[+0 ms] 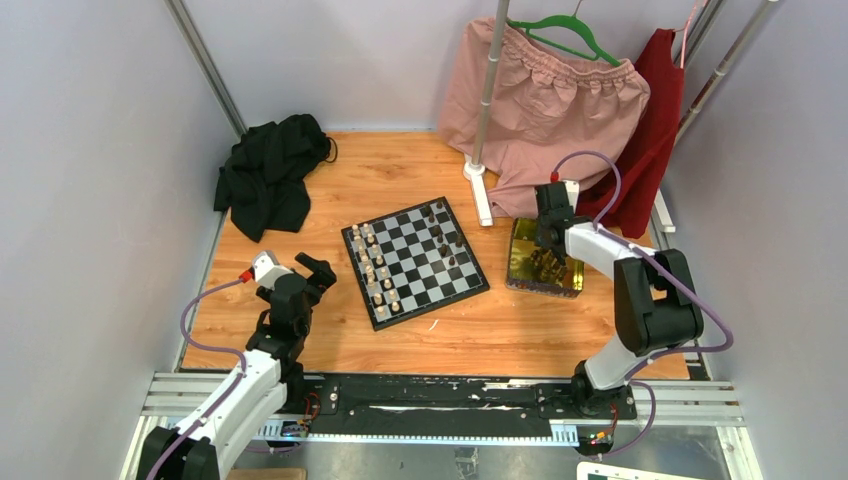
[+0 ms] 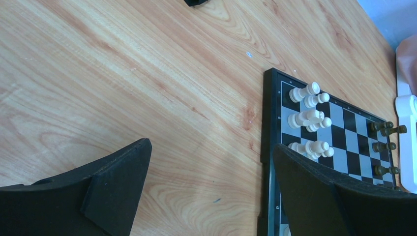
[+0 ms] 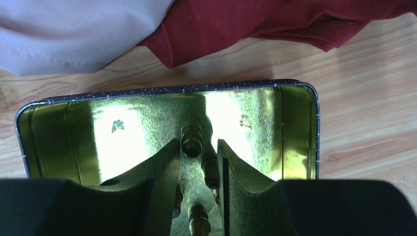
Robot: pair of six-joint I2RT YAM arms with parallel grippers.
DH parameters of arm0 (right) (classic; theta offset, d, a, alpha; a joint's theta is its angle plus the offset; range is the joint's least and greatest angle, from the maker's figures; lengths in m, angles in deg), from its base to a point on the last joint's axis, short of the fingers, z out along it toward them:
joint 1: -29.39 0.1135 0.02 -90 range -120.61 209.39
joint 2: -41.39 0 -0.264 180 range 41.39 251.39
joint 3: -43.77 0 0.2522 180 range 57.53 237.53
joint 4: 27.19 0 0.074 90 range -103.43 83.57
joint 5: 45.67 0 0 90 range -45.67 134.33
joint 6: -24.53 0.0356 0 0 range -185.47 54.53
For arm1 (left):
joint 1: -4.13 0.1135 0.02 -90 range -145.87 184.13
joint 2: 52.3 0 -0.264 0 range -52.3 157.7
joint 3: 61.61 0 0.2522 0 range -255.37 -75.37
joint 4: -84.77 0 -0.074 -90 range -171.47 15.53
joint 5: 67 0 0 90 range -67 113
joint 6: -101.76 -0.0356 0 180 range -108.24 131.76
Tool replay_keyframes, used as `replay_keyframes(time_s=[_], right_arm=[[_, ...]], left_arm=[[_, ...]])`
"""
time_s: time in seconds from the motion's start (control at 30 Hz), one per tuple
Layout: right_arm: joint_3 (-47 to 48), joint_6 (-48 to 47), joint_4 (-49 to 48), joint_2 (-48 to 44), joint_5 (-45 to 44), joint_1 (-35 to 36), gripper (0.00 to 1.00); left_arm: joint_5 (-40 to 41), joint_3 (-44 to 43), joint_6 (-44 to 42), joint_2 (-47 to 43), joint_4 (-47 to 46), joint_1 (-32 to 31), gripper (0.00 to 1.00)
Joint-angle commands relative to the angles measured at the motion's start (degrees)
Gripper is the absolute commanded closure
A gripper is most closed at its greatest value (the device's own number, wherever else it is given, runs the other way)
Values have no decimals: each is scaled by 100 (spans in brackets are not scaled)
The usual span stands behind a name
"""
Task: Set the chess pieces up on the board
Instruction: Pick up the chess piece from the storage box.
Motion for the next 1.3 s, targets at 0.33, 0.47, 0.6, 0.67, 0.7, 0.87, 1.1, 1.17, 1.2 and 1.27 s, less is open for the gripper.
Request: replay_keyframes(time_s=[0.33,0.47,0.6,0.67,0.7,0.87,1.1,1.17,1.2,1.27], right_arm=[[21,53,-299,112,107,-150,97],[0,24,-295,9,77,-150,100],[-57,20,-340,-95,98,-150,100],[-98,10,-386,-182,136,-150,100],[-128,-3,-421,-254,156,-140,100],[-241,-74,-619,-568,295,-86,100],[-93,-215,-591,-696,488,61,100],[-21,-243,-528,-673,456,102,100],[8,-249,-510,-645,457,104,100],[32,-249,-490,-590,428,107,100]], left_arm=[[36,73,-55,8,-185,22,0],[28,80,-60,-9,-174,22,0],[21,80,-65,-33,-166,26,0],[20,88,-64,-42,-162,22,0],[22,90,-58,-38,-162,22,0],[26,81,-54,-33,-161,22,0],[35,91,-56,-36,-164,22,0],[39,82,-56,-30,-167,22,0],[35,80,-55,-33,-163,22,0],[39,80,-56,-31,-166,22,0]])
